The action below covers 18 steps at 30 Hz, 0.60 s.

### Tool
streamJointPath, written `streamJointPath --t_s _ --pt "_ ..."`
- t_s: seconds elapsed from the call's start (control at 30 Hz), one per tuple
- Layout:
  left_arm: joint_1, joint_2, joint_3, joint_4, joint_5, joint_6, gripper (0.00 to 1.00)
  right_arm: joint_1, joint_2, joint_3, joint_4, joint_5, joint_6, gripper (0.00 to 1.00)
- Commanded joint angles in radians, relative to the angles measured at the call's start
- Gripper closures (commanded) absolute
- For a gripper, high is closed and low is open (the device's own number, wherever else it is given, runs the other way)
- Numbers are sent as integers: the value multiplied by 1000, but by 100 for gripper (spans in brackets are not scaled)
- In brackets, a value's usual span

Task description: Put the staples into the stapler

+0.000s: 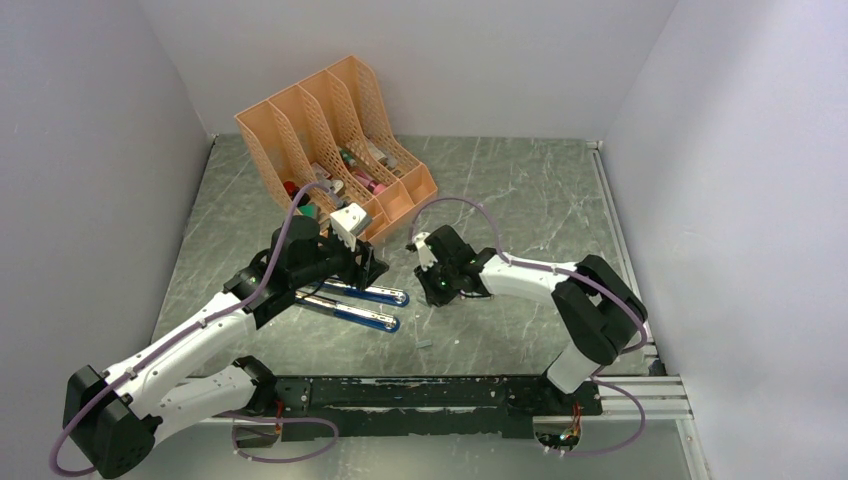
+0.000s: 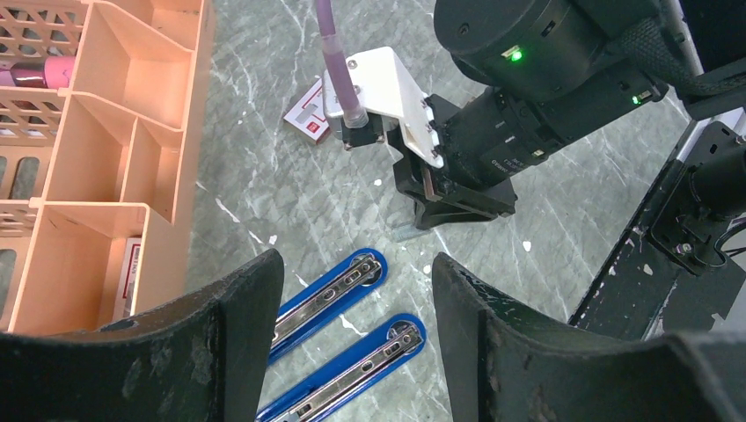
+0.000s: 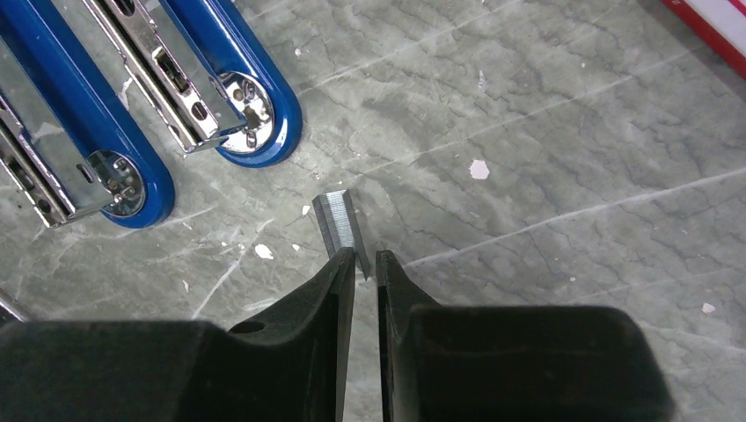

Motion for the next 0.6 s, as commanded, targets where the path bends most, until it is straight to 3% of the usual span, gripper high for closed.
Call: streamJointPath --t_s 0.0,0.27,0.37,0.57 --pt "12 3 -2 12 22 -6 33 -4 24 14 21 -18 -6 80" --pt "14 1 -2 23 24 -13 34 -4 -4 -7 36 -24 1 99" --pt "16 -12 -7 53 24 -37 33 -10 -61 -34 66 -48 17 100" --pt "18 -87 -55 283 66 -163 13 -40 -366 -127 247 -76 91 100"
